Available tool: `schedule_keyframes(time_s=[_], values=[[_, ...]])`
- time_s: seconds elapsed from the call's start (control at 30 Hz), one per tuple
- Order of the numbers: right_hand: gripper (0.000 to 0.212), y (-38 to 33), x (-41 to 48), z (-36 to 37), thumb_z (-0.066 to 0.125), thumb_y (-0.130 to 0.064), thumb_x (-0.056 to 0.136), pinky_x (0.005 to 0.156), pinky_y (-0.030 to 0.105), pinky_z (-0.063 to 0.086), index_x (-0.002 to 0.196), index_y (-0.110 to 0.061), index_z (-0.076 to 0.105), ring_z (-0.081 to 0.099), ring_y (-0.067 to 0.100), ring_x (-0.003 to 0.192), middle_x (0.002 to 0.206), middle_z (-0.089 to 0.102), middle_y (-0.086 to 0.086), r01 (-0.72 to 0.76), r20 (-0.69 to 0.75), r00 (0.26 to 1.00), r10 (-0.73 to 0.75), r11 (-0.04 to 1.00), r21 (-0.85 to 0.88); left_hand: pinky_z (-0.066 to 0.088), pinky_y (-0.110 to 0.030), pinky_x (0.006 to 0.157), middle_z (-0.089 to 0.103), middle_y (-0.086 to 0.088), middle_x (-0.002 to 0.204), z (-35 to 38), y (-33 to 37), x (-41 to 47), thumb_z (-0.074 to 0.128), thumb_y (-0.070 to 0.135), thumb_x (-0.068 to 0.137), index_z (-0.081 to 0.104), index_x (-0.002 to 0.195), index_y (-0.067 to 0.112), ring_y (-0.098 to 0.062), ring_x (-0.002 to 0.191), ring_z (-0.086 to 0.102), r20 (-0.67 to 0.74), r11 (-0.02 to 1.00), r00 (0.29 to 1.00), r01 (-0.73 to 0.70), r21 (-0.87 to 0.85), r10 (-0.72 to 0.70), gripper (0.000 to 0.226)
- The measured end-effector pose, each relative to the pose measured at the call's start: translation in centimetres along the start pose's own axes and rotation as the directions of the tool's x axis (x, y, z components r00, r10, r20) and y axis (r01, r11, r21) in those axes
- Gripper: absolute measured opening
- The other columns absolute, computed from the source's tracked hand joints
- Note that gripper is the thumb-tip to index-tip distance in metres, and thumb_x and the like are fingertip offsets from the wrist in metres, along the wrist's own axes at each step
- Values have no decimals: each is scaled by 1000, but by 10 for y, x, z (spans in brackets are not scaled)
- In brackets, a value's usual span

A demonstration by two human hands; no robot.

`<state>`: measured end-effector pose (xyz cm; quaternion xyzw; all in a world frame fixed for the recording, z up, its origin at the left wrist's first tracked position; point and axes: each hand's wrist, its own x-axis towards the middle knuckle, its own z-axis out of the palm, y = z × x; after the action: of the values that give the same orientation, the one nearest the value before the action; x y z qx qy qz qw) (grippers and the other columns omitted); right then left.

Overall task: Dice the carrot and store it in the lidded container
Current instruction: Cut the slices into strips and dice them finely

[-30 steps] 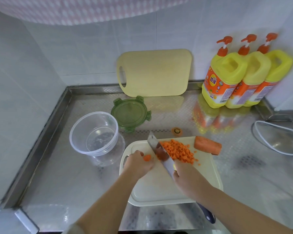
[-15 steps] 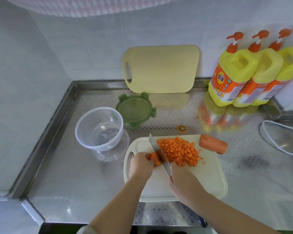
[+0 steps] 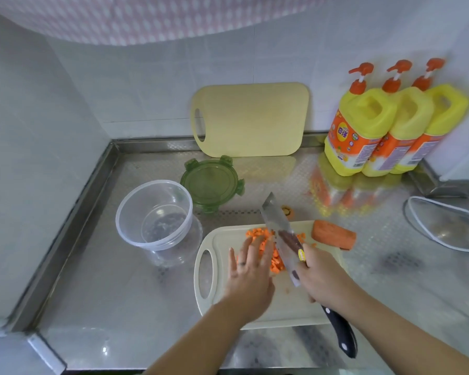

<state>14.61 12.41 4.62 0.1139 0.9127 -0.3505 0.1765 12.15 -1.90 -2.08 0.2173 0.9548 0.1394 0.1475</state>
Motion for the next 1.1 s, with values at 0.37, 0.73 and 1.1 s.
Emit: schedule_keyframes(time_s=[0.37, 0.73, 1.1], values=[[23, 7, -7, -23, 35, -6, 90, 38, 16, 31, 72, -20, 33, 46, 6, 27, 26, 43, -6, -89, 71, 994, 86, 995, 42, -10, -59, 112, -15, 3, 158, -2, 24, 18, 43, 20, 92, -12, 151, 16, -21, 145, -20, 83, 998, 995, 49, 27, -51, 81], [31, 15, -6, -20, 34, -43, 100, 46, 23, 41, 80, -21, 39, 50, 8, 42, 60, 46, -2, 15, -62, 998, -18, 999, -45, 0, -53, 115, 33, 6, 146, -10, 14, 23, 40, 25, 98, 43, 139, 26, -17, 139, 24, 20, 996, 997, 75, -39, -75, 41], [51, 26, -2, 4, 77, 1, 42, 40, 22, 17, 84, -25, 64, 23, 14, 35, 74, 50, -1, 91, -274, 896, -350, 749, -657, 39, -6, 52, 69, 11, 83, -33, -18, 21, 48, 2, 86, 61, 92, 22, -11, 80, 63, -34, 789, 967, 184, -586, -251, 24]])
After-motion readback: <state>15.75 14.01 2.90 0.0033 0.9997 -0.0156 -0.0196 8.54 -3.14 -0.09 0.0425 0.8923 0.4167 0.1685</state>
